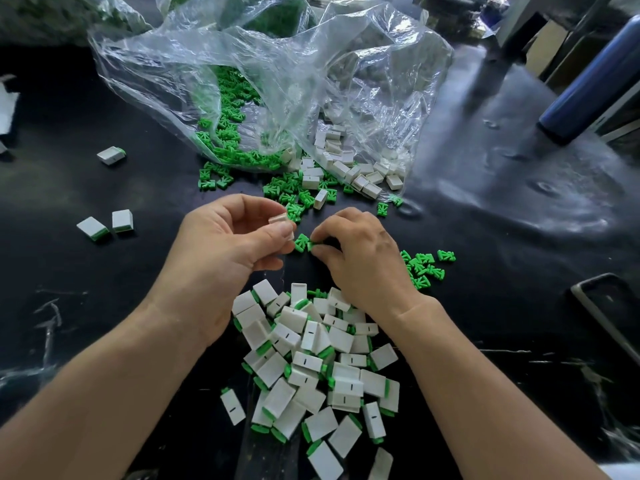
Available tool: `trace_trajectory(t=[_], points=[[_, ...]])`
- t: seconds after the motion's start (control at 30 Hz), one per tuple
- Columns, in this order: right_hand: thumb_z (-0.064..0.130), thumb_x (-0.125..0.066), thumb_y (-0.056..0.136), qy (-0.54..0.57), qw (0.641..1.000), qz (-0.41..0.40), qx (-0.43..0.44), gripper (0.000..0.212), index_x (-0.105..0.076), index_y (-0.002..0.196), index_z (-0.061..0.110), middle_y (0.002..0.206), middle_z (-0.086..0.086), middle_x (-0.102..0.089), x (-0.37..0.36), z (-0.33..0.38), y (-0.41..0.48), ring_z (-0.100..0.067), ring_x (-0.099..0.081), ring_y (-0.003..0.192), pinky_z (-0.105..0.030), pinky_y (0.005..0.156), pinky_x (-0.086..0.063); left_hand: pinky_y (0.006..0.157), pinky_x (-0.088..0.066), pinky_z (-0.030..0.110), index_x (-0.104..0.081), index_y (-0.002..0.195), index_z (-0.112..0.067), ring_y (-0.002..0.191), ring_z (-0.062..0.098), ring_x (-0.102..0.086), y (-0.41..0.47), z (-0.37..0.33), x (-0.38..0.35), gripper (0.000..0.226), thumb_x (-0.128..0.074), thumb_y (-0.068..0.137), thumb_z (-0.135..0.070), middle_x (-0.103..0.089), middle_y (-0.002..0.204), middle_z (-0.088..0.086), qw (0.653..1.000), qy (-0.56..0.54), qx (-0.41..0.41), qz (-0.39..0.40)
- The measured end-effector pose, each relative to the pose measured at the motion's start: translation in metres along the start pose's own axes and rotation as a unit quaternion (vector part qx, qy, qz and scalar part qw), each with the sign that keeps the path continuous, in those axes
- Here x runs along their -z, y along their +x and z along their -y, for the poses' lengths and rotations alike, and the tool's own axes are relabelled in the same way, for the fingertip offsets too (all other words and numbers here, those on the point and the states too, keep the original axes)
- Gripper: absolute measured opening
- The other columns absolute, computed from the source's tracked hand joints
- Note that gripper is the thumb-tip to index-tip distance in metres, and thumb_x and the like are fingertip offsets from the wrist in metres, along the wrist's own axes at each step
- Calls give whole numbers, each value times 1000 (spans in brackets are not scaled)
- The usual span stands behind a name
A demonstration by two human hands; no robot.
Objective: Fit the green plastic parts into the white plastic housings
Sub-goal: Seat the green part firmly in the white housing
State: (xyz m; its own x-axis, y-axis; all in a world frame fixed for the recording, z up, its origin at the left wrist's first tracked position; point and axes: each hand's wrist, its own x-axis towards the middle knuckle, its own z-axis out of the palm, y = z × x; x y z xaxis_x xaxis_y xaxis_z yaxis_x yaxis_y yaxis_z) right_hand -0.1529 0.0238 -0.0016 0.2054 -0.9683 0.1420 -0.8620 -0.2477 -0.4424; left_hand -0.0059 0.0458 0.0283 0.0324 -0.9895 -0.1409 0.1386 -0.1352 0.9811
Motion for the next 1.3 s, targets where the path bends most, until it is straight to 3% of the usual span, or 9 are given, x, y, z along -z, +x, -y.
trace_trajectory(t=[0.1, 0.3, 0.43, 0.63, 0.73, 0.83, 1.07, 1.17, 1.3], points=[[21, -51, 93, 19, 999, -31, -13, 17, -64, 98, 12, 98, -4, -62, 2, -1, 0, -22, -53, 95, -28, 80, -34, 53, -52, 15, -63, 75, -13, 59, 8, -64, -1, 0, -1, 18, -66, 73, 5, -68, 63, -3, 1000, 5, -11, 13], [10, -48, 94, 314, 943, -84, -72, 26, -55, 76, 28, 64, 7, -61, 21, 3, -5, 0, -58, 58, -18, 62, -51, 58, -53, 16, -70, 65, -15, 61, 10, -63, -3, -1, -2, 21, -69, 65, 6, -69, 65, 1, 999, -14, -12, 31], [10, -48, 94, 328, 941, -68, -50, 29, -57, 80, 33, 69, 10, -60, 26, 8, -13, 2, -58, 62, -18, 64, -48, 58, -55, 19, -70, 63, -14, 64, 17, -65, -5, -2, -1, 15, -71, 61, 1, -67, 67, 5, 999, -32, -1, 36], [13, -54, 91, 378, 923, -70, -13, 18, -59, 77, 24, 61, 8, -58, 31, 17, -18, 0, -54, 55, -13, 54, -43, 49, -49, 15, -70, 71, -18, 57, 8, -59, -5, -2, -2, 20, -71, 66, 1, -68, 63, -2, 999, 28, -7, 28], [7, -50, 93, 376, 924, -62, -1, 23, -59, 82, 25, 68, 7, -59, 30, 18, -19, 2, -55, 61, -12, 58, -44, 48, -48, 15, -69, 64, -17, 54, 6, -59, -6, -3, -3, 11, -73, 57, -10, -67, 60, -2, 999, 36, -8, 36], [3, -47, 93, 364, 930, -51, 0, 27, -58, 89, 27, 75, 11, -58, 29, 17, -19, 5, -56, 66, -13, 64, -45, 48, -51, 18, -68, 64, -16, 56, 12, -65, -8, -3, -4, 14, -70, 66, -3, -69, 63, 4, 998, 31, 8, 49], [5, -54, 87, 352, 934, -45, 22, 29, -58, 82, 33, 77, 4, -63, 28, 17, -19, -18, -61, 75, -36, 73, -53, 49, -50, 17, -69, 71, -16, 54, 10, -64, -8, -3, -4, 15, -71, 64, -2, -69, 62, 3, 998, 23, 5, 59], [8, -54, 85, 347, 936, -44, 27, 26, -59, 82, 34, 75, 6, -62, 27, 18, -20, -18, -60, 72, -38, 70, -53, 48, -50, 17, -69, 70, -16, 53, 11, -64, -8, -3, -4, 17, -72, 54, -10, -68, 61, 3, 998, 25, 3, 55], [8, -55, 84, 342, 938, -38, 37, 20, -61, 83, 27, 75, 3, -63, 26, 18, -21, -19, -60, 72, -42, 69, -52, 49, -51, 17, -70, 70, -13, 51, 8, -61, -9, -4, -4, 11, -72, 62, -6, -67, 57, 1, 998, 37, -5, 52]])
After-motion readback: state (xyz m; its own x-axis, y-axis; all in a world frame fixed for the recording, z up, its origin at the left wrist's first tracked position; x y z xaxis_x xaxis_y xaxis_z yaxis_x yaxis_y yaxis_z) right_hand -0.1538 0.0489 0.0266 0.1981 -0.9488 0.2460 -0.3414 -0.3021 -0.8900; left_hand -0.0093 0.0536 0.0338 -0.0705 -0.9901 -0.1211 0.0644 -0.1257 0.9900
